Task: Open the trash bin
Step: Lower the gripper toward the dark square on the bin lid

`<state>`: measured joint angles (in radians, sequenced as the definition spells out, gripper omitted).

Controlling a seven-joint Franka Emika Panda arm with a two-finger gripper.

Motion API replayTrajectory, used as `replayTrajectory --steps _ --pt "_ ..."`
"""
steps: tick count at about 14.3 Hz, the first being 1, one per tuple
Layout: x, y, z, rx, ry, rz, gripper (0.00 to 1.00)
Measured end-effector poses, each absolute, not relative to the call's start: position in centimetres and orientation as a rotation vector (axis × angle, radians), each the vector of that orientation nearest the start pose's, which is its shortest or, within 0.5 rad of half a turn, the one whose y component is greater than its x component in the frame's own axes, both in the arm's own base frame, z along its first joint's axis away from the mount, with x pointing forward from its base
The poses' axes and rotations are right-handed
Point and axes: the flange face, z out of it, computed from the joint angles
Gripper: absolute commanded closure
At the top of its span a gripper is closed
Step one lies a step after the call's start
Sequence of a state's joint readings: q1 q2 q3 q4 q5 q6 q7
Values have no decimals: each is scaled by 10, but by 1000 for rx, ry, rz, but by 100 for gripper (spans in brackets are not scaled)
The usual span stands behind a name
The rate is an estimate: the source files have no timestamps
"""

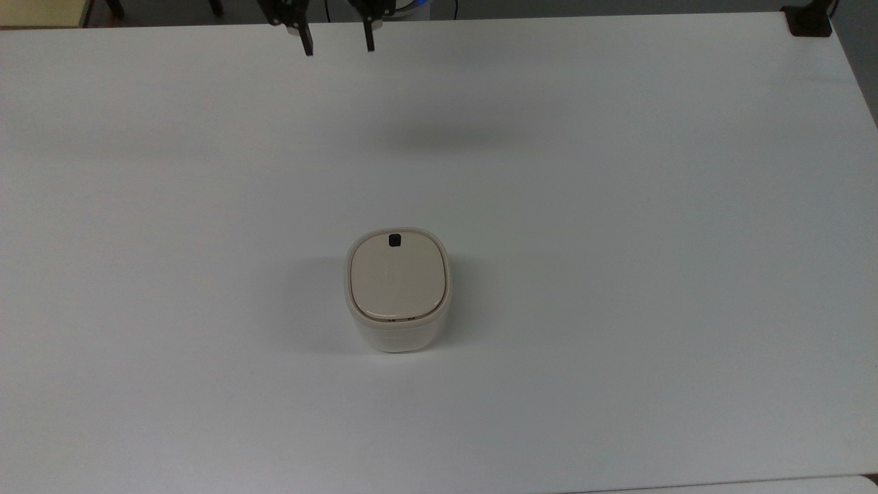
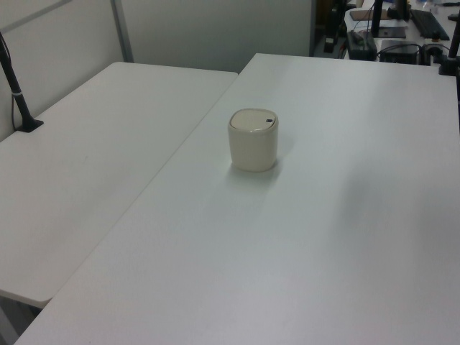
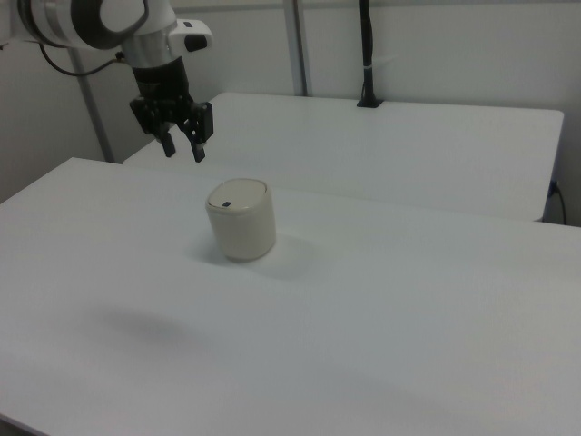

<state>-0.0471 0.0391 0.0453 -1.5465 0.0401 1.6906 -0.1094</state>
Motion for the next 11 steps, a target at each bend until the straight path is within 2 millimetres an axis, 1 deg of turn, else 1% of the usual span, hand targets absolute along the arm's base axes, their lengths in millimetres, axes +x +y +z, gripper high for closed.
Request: replayTrajectory --steps 1,2,4,6,8,11 --pt "582 2 622 -3097 -162 -174 91" --pt "585 2 619 -3096 -158 -182 95" --pt "593 3 615 -3094 -129 -227 95" --pt "601 8 608 -3087 -46 -278 95" --pt "611 23 593 -3068 45 -341 95" --pt "617 35 574 -3056 79 -373 95"
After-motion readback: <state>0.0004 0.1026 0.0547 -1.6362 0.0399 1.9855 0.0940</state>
